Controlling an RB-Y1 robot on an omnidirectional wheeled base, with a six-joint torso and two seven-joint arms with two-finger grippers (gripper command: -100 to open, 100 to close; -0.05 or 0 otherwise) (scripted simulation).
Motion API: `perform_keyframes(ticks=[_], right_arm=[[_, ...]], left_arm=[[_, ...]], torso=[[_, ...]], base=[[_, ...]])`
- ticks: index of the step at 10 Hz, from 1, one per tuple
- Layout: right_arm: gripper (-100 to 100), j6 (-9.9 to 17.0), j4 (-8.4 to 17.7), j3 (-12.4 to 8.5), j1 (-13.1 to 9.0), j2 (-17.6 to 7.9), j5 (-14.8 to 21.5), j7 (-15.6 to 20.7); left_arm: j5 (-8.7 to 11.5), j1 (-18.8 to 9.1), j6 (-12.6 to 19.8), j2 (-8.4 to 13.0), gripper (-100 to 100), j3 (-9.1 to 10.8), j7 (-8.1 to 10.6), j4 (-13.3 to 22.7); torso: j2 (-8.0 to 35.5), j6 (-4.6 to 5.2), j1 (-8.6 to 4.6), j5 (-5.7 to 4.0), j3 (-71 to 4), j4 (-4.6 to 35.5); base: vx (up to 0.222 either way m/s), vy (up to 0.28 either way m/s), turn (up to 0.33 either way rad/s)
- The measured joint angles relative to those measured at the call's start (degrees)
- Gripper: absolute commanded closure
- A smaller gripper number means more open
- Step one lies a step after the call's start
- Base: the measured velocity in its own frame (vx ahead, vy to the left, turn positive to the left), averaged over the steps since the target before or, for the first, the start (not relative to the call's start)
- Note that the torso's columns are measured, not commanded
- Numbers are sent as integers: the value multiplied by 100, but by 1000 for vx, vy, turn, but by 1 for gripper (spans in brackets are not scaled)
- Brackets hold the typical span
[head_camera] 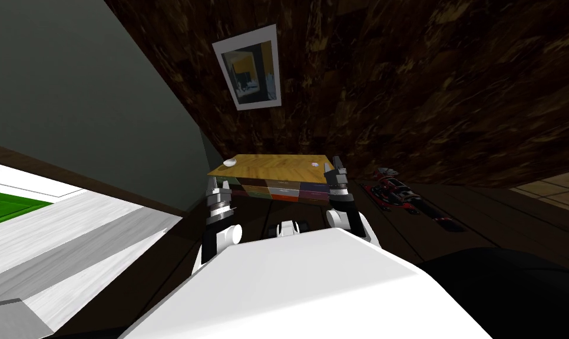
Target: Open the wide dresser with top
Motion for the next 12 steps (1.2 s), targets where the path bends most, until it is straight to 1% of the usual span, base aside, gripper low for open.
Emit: perform_keyframes(ticks=[1, 2, 5, 8, 10, 12], right_arm=[[0, 0, 0, 0, 0, 0, 0, 0], [0, 1, 2, 0, 1, 0, 0, 0], [0, 1, 3, 0, 1, 0, 0, 0], [0, 1, 3, 0, 1, 0, 0, 0], [0, 1, 3, 0, 2, 0, 0, 0], [0, 1, 3, 0, 2, 0, 0, 0]], left_arm=[[0, 0, 0, 0, -100, 0, 0, 0], [-9, -7, -14, 97, -100, -14, -7, 43], [-28, -69, -127, 487, -100, -38, -20, 308], [-73, -211, -310, 772, -100, -90, -67, 758], [-96, -264, -514, 930, -100, -124, -77, 1118], [-140, -354, -723, 1017, -100, -188, -115, 1500]], torso=[[423, 0, 0, 0, -846, 423], [614, 0, 0, 0, -1242, 611], [683, 0, -1, 0, -1386, 688], [685, 0, 0, 0, -1387, 690], [689, 0, -2, -1, -1385, 691], [689, 0, -2, -1, -1384, 691]], base=[[13, -4, -7], [21, -11, -13], [36, -16, -19], [66, -20, -26], [69, -28, -30], [84, -33, -37]])
